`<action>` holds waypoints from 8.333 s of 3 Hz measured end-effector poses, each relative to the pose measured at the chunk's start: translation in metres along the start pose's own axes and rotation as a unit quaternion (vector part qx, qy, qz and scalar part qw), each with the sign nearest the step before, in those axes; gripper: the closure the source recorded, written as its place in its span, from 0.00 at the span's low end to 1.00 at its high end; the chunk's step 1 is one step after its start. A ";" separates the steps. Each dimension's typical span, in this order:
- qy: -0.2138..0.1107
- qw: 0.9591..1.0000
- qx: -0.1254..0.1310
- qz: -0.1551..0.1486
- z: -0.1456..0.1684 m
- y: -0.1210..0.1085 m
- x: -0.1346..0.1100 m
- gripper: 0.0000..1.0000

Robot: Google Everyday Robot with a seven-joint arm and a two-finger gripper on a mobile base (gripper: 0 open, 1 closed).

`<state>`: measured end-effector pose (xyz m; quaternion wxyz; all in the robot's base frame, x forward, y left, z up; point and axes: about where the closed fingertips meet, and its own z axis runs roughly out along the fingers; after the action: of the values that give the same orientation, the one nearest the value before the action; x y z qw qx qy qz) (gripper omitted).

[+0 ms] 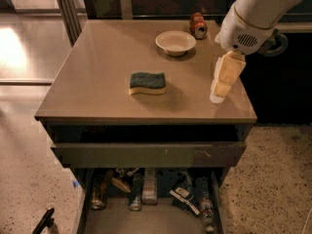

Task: Place sponge into middle drawer

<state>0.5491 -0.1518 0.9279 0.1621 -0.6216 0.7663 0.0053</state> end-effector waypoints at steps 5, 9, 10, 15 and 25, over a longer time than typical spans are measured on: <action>-0.095 0.994 -0.045 -0.038 0.068 -0.056 -0.073 0.00; -0.050 0.996 -0.028 -0.065 0.089 -0.049 -0.093 0.00; -0.065 0.992 -0.051 -0.094 0.104 -0.043 -0.120 0.00; -0.090 0.981 -0.124 -0.119 0.174 -0.036 -0.143 0.00; -0.111 0.985 0.045 -0.127 0.007 0.052 -0.087 1.00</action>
Offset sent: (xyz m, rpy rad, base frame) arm 0.0523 0.0313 -0.0261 0.1430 -0.0157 0.0312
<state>0.5164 -0.0558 0.9336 0.2737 -0.7013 0.6579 0.0193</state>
